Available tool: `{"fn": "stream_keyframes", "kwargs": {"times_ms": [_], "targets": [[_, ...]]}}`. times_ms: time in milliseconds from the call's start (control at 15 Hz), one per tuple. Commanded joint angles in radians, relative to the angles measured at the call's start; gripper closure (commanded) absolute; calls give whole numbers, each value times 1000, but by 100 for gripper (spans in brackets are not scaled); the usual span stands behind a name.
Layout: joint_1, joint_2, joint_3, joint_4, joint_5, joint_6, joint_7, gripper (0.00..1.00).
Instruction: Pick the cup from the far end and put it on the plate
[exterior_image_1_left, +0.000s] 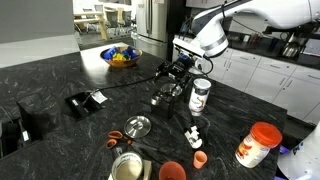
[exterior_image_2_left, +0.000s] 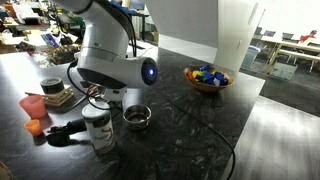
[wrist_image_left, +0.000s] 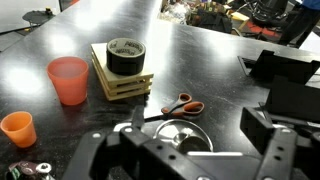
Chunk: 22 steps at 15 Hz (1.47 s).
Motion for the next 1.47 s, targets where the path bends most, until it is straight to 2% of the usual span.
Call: {"fn": "stream_keyframes", "kwargs": {"times_ms": [0, 533, 600, 1400], "targets": [[-4, 2, 2, 7, 10, 11, -7, 0], [-6, -49, 4, -36, 54, 19, -24, 0], [-6, -14, 1, -2, 16, -1, 1, 0], [-6, -28, 1, -12, 22, -1, 1, 0]]}}
